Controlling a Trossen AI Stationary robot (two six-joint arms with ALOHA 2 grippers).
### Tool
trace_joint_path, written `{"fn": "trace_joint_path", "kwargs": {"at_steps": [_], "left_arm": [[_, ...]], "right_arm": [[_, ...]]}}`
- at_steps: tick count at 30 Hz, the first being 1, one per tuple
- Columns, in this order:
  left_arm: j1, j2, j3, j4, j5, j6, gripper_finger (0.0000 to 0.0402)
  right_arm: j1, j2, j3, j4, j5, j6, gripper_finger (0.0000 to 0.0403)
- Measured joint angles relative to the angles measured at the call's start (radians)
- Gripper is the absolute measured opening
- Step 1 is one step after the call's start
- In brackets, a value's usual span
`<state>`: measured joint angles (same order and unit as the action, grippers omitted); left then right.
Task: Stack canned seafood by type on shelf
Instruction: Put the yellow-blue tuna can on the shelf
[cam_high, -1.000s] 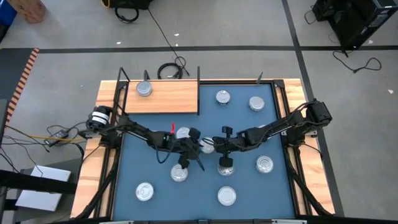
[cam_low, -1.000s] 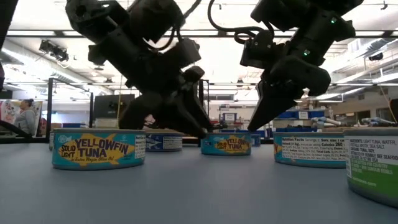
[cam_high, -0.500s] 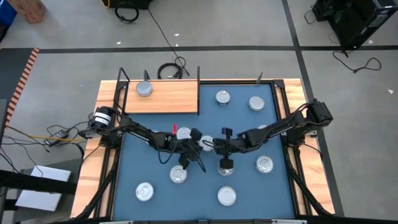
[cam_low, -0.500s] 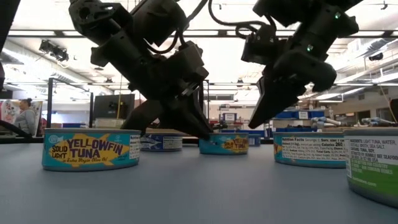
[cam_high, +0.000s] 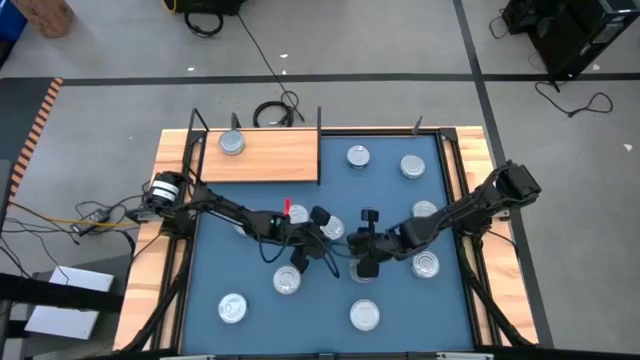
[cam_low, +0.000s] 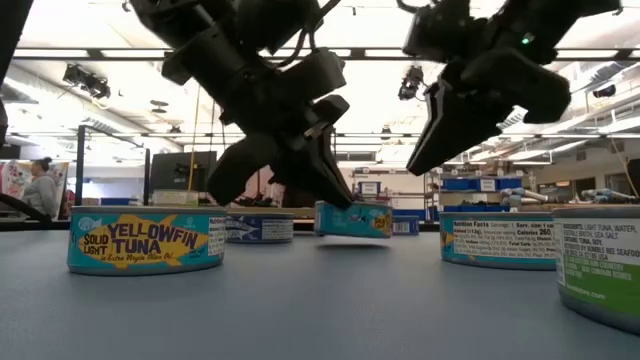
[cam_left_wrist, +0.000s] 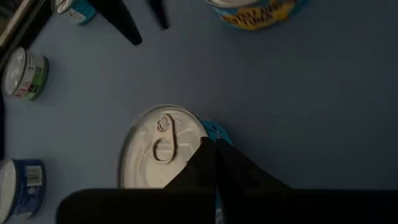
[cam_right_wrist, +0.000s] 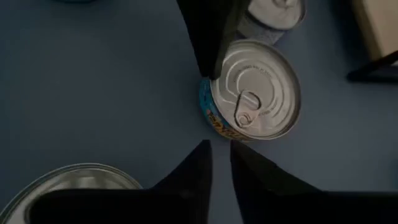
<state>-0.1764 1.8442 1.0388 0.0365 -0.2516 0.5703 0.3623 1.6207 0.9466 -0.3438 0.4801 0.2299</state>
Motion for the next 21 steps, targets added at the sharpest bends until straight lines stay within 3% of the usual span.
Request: {"fn": "trace_joint_path", "kwargs": {"at_steps": [11,16,21], "left_arm": [[0.015,-0.002,0.074,-0.049,0.051,-0.137,0.0001],[0.039,-0.002,0.111,-0.074,0.088,-0.200,0.0000],[0.066,-0.008,0.152,-0.081,0.137,-0.259,0.0000]], "right_arm": [[0.109,0.071,0.002,0.031,0.275,-0.067,0.0217],[0.136,0.096,0.002,0.043,0.393,-0.103,0.0249],[0.146,0.096,0.001,0.043,0.397,-0.131,0.0266]]}}
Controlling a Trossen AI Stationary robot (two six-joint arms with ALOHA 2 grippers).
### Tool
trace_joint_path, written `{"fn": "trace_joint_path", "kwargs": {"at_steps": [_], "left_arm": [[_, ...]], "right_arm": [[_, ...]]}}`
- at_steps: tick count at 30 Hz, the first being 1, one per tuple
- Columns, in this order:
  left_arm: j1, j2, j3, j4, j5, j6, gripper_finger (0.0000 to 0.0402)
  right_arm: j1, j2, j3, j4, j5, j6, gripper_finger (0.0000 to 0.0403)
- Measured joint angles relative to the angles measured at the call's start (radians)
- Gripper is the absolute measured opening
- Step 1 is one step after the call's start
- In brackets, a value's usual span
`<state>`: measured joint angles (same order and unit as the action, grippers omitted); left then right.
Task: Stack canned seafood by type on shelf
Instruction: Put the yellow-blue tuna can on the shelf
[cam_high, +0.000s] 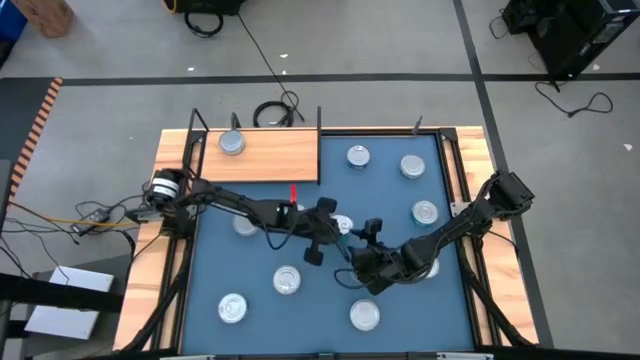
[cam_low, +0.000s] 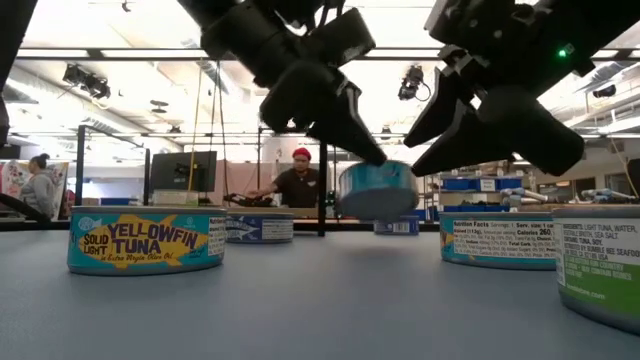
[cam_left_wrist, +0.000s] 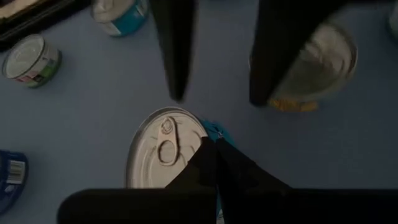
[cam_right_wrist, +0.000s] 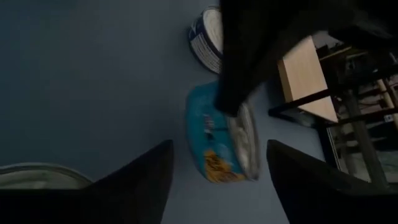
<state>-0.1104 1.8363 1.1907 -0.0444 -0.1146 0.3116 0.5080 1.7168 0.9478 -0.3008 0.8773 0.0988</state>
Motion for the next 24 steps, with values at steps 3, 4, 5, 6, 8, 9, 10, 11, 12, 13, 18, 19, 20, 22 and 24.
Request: {"fn": "trace_joint_path", "kwargs": {"at_steps": [3,4,5,6,8,9,10,11,12,13,18,19,20,22,24], "left_arm": [[0.018,-0.018,0.012,-0.001,0.033,-0.027,0.0000],[0.023,-0.026,0.017,0.000,0.045,-0.035,0.0000],[0.027,-0.034,0.017,0.000,0.063,-0.048,0.0000],[0.031,-0.045,0.017,0.001,0.078,-0.055,0.0000],[0.035,-0.062,0.017,0.002,0.089,-0.059,0.0000],[0.035,-0.070,0.018,0.001,0.090,-0.059,0.0000],[0.035,-0.076,0.018,-0.001,0.093,-0.061,0.0000],[0.035,-0.081,0.018,0.004,0.097,-0.062,0.0000],[0.035,-0.086,0.018,0.005,0.110,-0.062,0.0000],[0.035,-0.089,0.018,0.005,0.123,-0.065,0.0000],[0.034,-0.090,0.018,0.004,0.136,-0.084,0.0000],[0.034,-0.090,0.018,0.004,0.137,-0.084,0.0000],[0.034,-0.090,0.018,0.003,0.137,-0.084,0.0000],[0.034,-0.090,0.018,0.003,0.137,-0.082,0.0000],[0.034,-0.094,0.018,0.002,0.137,-0.080,0.0001]], "right_arm": [[0.001,0.000,0.000,-0.002,0.027,-0.015,0.0272],[0.001,0.000,0.000,-0.002,0.056,-0.015,0.0273],[0.002,0.000,0.000,0.000,0.096,-0.018,0.0274],[0.003,0.000,0.000,0.001,0.131,-0.025,0.0275],[0.003,0.000,0.000,0.001,0.168,-0.048,0.0275],[0.003,0.000,0.000,0.003,0.173,-0.058,0.0275],[-0.001,0.000,0.000,0.009,0.174,-0.071,0.0275],[-0.005,0.000,0.000,0.013,0.173,-0.083,0.0274],[-0.008,0.000,0.000,0.014,0.172,-0.100,0.0273],[-0.012,0.000,-0.001,0.016,0.171,-0.113,0.0271],[-0.023,0.000,-0.001,0.061,0.171,-0.162,0.0249],[-0.023,0.000,-0.001,0.070,0.171,-0.168,0.0240],[-0.022,0.000,-0.001,0.079,0.170,-0.172,0.0229],[-0.021,0.000,-0.001,0.088,0.167,-0.177,0.0201],[-0.017,0.000,-0.001,0.096,0.161,-0.178,0.0167]]}}
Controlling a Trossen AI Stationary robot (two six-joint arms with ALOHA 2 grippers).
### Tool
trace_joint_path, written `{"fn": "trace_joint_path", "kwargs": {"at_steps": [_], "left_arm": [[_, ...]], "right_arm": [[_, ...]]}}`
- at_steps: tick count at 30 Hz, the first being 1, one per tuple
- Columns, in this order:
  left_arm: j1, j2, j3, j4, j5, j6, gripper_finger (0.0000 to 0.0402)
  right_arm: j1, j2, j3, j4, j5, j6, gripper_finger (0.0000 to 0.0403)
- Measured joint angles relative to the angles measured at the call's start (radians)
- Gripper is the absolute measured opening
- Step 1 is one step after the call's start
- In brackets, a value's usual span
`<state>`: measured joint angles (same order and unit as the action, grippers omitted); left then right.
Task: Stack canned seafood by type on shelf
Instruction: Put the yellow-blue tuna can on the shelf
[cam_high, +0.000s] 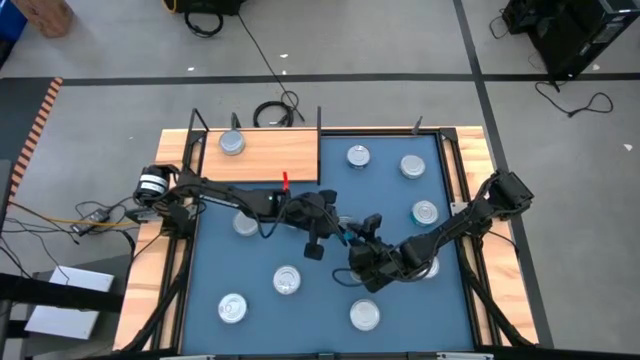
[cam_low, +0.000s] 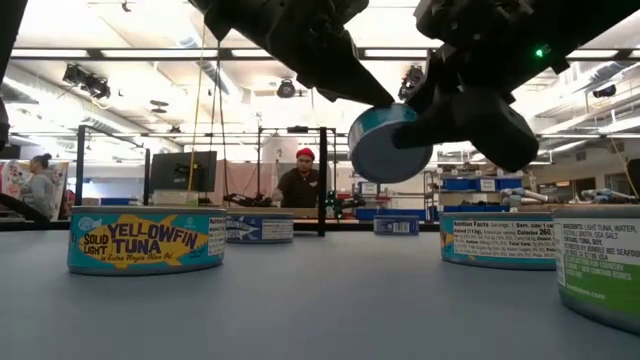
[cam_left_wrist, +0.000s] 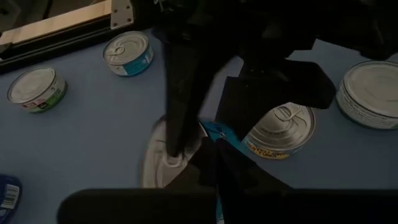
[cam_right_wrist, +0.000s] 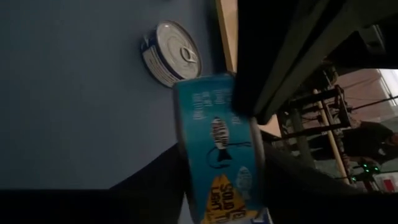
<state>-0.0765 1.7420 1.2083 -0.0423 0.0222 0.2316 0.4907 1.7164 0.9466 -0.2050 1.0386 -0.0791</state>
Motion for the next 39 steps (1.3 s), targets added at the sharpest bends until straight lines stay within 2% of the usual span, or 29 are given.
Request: {"fn": "trace_joint_path", "kwargs": {"at_steps": [2,9,14,17,22,25,33,39], "left_arm": [[0.000,-0.005,0.000,-0.008,0.001,0.011,0.0007],[-0.039,-0.105,-0.020,-0.097,-0.102,0.069,0.0041],[-0.074,-0.245,-0.180,0.097,-0.120,0.042,0.0006],[-0.084,-0.347,-0.308,0.219,-0.123,-0.010,0.0006],[-0.110,-0.501,-0.496,0.367,-0.145,-0.081,0.0003],[-0.132,-0.598,-0.582,0.395,-0.208,-0.087,0.0003],[-0.194,-0.878,-0.738,0.392,-0.296,-0.107,0.0003],[-0.207,-1.060,-0.814,0.358,-0.301,-0.129,0.0003]], "right_arm": [[0.002,0.000,0.000,0.009,0.000,0.004,0.0140],[0.005,0.000,0.006,0.027,0.006,-0.002,0.0140],[0.000,0.000,0.036,0.032,-0.009,-0.050,0.0140],[-0.016,0.000,0.061,0.035,-0.014,-0.097,0.0140],[-0.055,0.000,0.110,0.096,-0.042,-0.247,0.0140],[-0.083,0.000,0.147,0.147,-0.060,-0.357,0.0140],[-0.174,0.018,0.252,0.236,-0.136,-0.612,0.0140],[-0.241,0.120,0.390,0.240,-0.184,-0.746,0.0140]]}}
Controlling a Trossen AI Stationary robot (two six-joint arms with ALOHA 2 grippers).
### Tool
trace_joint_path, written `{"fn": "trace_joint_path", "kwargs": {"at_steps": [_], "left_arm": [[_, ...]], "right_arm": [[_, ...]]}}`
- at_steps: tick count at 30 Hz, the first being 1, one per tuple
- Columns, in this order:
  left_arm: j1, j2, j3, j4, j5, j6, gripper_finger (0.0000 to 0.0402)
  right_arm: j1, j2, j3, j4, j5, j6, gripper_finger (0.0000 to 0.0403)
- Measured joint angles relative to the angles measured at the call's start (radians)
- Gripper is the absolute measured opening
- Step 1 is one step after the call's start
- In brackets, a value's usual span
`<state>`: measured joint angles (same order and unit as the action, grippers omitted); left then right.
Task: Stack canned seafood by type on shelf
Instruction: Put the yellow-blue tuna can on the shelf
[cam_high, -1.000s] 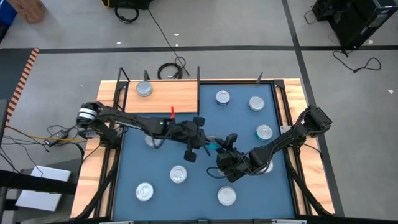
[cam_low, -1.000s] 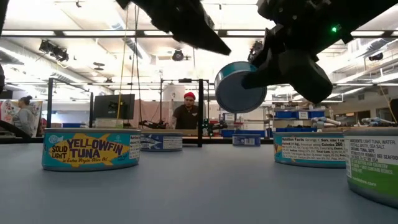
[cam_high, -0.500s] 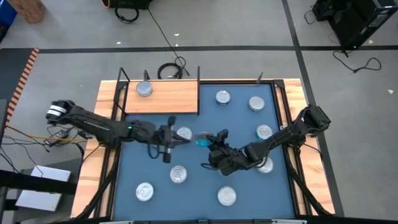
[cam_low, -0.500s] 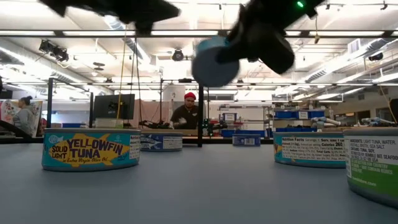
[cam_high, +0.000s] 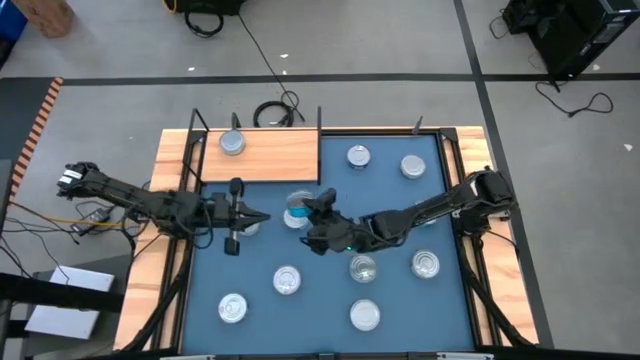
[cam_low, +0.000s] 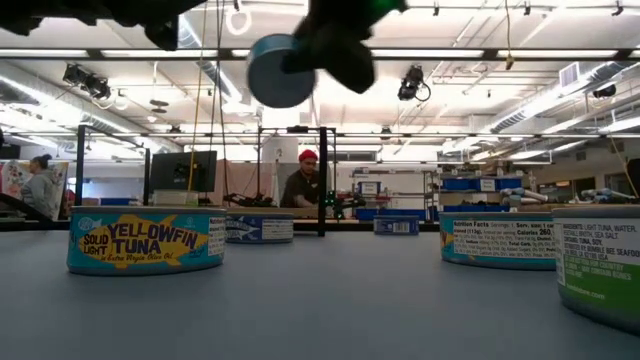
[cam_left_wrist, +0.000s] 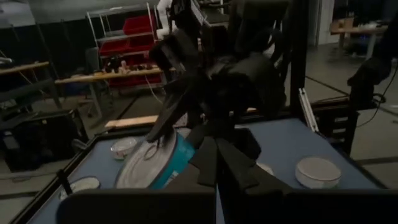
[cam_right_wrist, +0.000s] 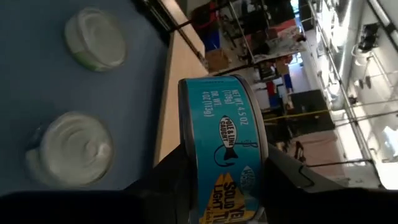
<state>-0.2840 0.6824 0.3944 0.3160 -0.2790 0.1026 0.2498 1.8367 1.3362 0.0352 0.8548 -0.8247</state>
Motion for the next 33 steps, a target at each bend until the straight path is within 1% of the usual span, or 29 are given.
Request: {"fn": "trace_joint_path", "kwargs": {"at_steps": [5,8,13,19,23,28,33], "left_arm": [[0.000,-0.118,-0.041,-0.039,0.000,-0.008,0.0003],[0.000,-0.184,-0.041,-0.097,0.001,-0.010,0.0003],[0.000,-0.284,-0.042,-0.169,0.002,-0.009,0.0003],[0.000,-0.395,-0.041,-0.245,-0.002,-0.005,0.0002],[0.000,-0.440,-0.041,-0.288,-0.014,-0.004,0.0002],[0.000,-0.458,-0.041,-0.316,-0.024,-0.001,0.0002],[0.000,-0.459,-0.041,-0.321,-0.033,0.013,0.0002]], "right_arm": [[-0.044,0.094,0.127,0.003,-0.041,-0.079,0.0140],[-0.065,0.152,0.196,-0.001,-0.044,-0.121,0.0140],[-0.097,0.243,0.305,0.004,-0.057,-0.143,0.0140],[-0.142,0.389,0.450,-0.003,-0.059,-0.148,0.0140],[-0.172,0.481,0.561,-0.007,-0.055,-0.148,0.0140],[-0.209,0.587,0.690,-0.017,-0.054,-0.153,0.0140],[-0.249,0.667,0.767,-0.018,-0.053,-0.179,0.0140]]}}
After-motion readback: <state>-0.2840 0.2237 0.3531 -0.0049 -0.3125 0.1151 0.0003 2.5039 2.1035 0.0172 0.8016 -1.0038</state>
